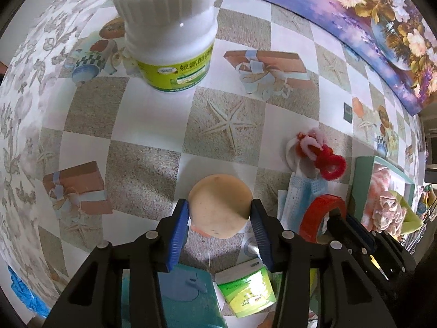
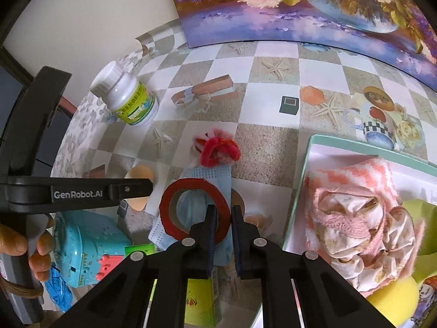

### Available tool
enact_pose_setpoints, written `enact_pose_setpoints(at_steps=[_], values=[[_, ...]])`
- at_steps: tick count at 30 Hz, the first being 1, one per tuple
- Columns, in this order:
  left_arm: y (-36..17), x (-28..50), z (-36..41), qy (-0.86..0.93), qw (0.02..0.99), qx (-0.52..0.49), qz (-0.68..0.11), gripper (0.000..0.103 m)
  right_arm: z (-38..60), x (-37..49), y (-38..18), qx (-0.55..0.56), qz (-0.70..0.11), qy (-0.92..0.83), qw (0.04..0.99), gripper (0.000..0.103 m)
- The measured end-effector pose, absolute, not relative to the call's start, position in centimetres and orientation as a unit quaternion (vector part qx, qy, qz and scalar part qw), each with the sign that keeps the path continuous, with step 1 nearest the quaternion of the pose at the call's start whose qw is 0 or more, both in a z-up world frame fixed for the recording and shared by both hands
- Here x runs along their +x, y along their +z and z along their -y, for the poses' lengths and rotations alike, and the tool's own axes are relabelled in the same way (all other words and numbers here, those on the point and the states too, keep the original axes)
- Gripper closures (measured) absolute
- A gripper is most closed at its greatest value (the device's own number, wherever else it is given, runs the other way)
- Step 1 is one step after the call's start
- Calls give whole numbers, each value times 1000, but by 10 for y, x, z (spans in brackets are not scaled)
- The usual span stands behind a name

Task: Organize soft objects
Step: 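Carry the tan ball and red ring over the tray with both grippers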

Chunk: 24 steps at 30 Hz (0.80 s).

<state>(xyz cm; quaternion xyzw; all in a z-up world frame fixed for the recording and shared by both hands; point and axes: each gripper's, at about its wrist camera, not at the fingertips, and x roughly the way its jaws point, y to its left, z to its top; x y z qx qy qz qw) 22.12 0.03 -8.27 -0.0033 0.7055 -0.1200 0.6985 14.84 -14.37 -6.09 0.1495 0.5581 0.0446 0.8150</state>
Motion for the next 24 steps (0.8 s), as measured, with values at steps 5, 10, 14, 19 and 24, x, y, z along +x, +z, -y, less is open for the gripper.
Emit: enact_pose_setpoints(at_steps=[5, 10, 14, 19, 24], values=[[-57, 214, -1, -124, 717, -9, -686, 56, 148, 142, -43, 154, -541, 44, 826, 92], [-25, 199, 4, -144, 738, -19, -659, 56, 157, 129, -23, 163, -524, 35, 835, 92], [0, 180, 17, -168, 753, -30, -635, 55, 171, 114, -11, 170, -518, 16, 838, 92], [22, 156, 43, -192, 771, -20, -607, 55, 190, 93, 6, 178, -508, -9, 843, 92], [36, 131, 76, -217, 781, -8, -586, 55, 212, 68, 24, 182, -493, -32, 850, 92]])
